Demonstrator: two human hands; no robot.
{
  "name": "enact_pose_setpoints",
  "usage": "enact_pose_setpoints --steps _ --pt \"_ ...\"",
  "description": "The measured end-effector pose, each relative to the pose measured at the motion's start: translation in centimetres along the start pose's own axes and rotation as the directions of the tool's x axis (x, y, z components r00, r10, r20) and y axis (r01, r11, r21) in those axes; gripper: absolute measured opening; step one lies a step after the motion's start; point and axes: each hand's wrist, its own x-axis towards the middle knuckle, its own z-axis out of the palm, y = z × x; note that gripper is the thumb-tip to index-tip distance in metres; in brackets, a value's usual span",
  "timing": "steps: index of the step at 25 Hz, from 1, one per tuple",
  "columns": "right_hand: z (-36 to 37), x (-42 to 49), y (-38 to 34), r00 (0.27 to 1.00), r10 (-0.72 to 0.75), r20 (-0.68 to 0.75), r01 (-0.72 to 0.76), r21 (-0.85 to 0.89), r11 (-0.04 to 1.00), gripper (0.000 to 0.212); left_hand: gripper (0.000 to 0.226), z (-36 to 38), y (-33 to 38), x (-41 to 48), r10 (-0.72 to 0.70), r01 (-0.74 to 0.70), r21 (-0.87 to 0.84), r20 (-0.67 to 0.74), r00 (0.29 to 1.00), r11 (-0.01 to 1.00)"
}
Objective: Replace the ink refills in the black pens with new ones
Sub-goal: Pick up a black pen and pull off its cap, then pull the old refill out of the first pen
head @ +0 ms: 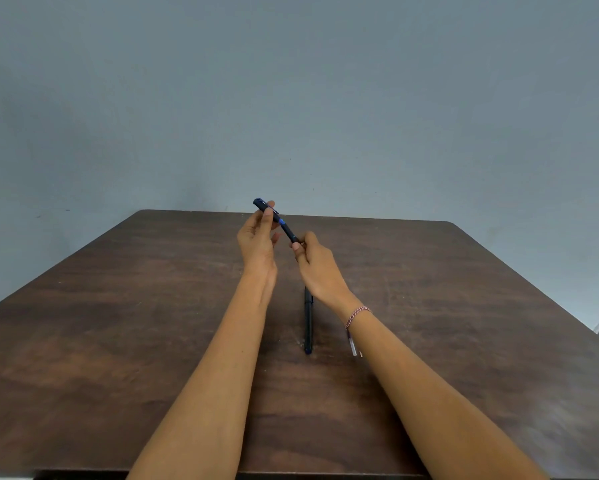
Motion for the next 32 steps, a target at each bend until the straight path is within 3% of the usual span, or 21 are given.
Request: enact_pose_setpoints --steps 4,6,9,12,14,18,25,27,28,29,32 --pt "-0.4 0.5 0.8 0.999 0.013 -0.032 -0.016 -0.081 0.997 0.018 0.032 -1.5 0.2 1.2 -0.030 0.034 0.029 -0.133 0.991 0.999" --pt "-0.9 0.9 1.2 0.996 0.028 -0.084 -0.037 -0.115 0.993 0.020 0.036 -2.5 0.1 1.9 -0.055 0.087 0.230 -0.142 0.988 0.969" --pt "-1.6 1.4 2.0 0.985 0.020 -0.169 -0.045 -0.143 0.989 0.024 0.032 -3.6 -0.2 2.2 -0.136 0.160 0.653 -0.088 0.987 0.741" --pt "-2.1 1.5 2.3 0.975 0.026 -0.221 -0.056 -0.128 0.990 0.024 0.033 -3.9 0.0 1.9 -0.255 0.149 0.880 -0.033 0.966 0.450" --pt "-2.3 1.5 2.3 0.968 0.018 -0.248 -0.048 -0.115 0.992 0.024 0.036 -3.6 0.0 1.8 -0.327 0.142 0.928 -0.023 0.945 0.345" --pt "-2.3 1.4 2.0 0.955 -0.007 -0.296 -0.019 -0.083 0.996 0.025 0.040 -3.0 -0.4 1.5 -0.386 0.120 0.953 -0.003 0.922 0.278" --pt "-2.6 1.2 1.6 0.947 -0.026 -0.321 0.013 -0.043 0.999 0.026 0.039 -3.0 -0.3 1.0 -0.354 0.061 0.982 0.006 0.935 0.178" --pt "-2.7 1.3 1.7 0.948 0.005 -0.319 -0.006 -0.002 1.000 0.027 0.046 -3.1 -0.1 0.7 -0.242 0.010 0.993 0.019 0.970 0.117" --pt "-2.7 1.3 1.8 0.948 0.035 -0.315 -0.026 0.033 0.999 0.028 0.045 -2.9 0.0 0.6 -0.156 -0.019 0.989 0.042 0.987 0.148" --pt "-2.8 1.4 1.8 0.951 0.071 -0.302 -0.050 0.077 0.996 0.028 0.040 -2.6 0.0 0.6 -0.073 -0.055 0.965 0.076 0.994 0.255" --pt "-3.2 1.4 1.6 0.974 0.131 -0.187 -0.083 0.246 0.966 0.027 0.023 -1.5 0.3 0.2 -0.035 -0.099 0.678 0.182 0.983 0.729"
